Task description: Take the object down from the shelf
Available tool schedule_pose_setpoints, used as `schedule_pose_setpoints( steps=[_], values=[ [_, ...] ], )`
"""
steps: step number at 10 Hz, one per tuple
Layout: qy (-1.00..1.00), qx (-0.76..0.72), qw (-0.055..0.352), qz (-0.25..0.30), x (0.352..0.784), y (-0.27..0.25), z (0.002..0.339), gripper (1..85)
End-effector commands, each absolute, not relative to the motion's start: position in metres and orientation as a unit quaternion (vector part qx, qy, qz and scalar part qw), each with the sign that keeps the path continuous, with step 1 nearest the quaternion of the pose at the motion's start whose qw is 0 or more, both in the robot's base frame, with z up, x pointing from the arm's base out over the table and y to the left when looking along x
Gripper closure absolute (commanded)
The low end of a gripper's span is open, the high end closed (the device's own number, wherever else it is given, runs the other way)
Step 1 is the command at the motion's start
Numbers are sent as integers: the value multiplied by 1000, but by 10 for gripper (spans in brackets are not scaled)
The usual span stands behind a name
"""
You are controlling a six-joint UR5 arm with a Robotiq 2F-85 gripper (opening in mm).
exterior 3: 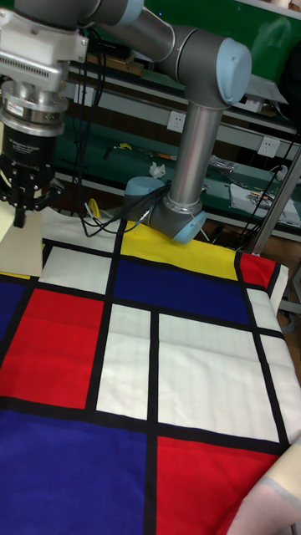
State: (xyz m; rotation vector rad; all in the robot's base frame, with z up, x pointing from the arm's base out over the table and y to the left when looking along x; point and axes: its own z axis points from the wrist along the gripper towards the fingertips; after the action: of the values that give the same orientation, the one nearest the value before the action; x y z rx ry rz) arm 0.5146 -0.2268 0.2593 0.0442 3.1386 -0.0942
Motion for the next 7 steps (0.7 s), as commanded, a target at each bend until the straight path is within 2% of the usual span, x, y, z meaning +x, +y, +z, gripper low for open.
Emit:
schedule_pose_setpoints(
  steps=[1,2,5,7],
  values=[
    [999,23,12,-21,518,-210,258,847],
    [1000,21,19,-8,518,-204,261,847],
    [1000,16,13,-21,508,-224,273,847],
    [999,-9,9,-37,504,-258,288,847]
  ],
)
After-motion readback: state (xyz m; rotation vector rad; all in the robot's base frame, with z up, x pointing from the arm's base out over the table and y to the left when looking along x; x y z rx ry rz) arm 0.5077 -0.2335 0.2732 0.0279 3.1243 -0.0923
